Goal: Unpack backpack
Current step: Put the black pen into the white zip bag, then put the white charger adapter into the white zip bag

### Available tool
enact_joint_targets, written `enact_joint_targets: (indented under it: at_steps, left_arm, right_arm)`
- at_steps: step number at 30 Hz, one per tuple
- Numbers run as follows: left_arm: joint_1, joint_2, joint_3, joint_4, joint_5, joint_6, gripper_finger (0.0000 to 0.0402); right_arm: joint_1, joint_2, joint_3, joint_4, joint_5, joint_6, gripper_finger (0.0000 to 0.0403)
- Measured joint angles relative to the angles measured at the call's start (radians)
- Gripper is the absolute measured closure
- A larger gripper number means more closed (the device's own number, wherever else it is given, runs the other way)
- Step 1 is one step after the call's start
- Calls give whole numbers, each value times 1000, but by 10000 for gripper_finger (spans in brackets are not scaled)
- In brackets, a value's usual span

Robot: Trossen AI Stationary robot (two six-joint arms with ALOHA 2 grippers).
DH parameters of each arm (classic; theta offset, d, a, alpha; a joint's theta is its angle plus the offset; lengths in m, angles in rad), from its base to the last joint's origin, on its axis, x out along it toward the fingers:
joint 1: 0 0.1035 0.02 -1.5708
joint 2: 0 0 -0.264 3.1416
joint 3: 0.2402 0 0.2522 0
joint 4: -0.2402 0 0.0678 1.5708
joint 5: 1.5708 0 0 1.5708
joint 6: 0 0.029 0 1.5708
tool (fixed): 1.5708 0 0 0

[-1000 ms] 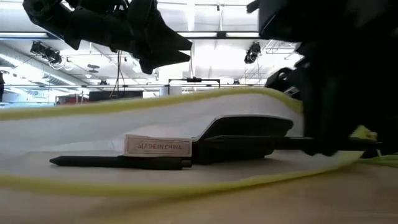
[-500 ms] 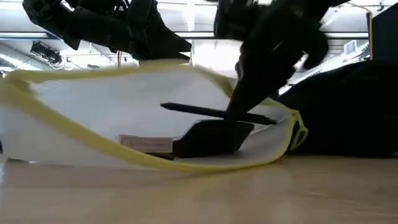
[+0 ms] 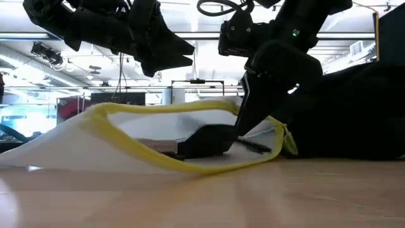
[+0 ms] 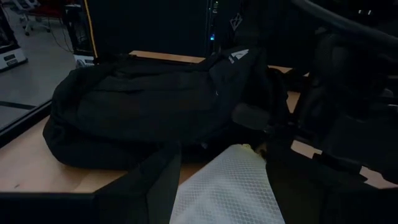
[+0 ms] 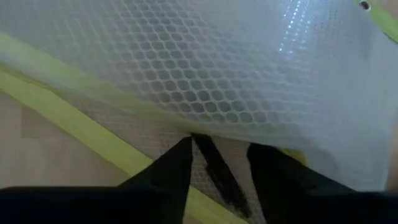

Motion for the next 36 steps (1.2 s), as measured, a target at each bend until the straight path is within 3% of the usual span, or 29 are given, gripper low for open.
enact_joint_targets:
  at_steps: [7, 14, 18, 26, 29, 36]
  left_arm:
    - [0, 0, 0, -1, 0, 0, 198]
    - [3, -17, 1, -154, -24, -43, 198]
    - [44, -35, 56, -429, -92, -111, 198]
    - [208, -35, 268, -1094, -170, -21, 198]
    - [277, -36, 329, -1282, -140, 40, 198]
    - [478, -34, 363, -1419, 124, 193, 194]
  right_arm:
    - [3, -8, 0, -15, -49, -9, 201]
    - [39, -76, 0, -71, -211, -11, 195]
    - [77, -107, 0, -77, -238, -59, 208]
    - [122, -111, 0, -90, -240, -225, 236]
    - [122, -111, 0, -99, -239, -245, 243]
    - [104, -98, -2, -74, -210, -265, 255]
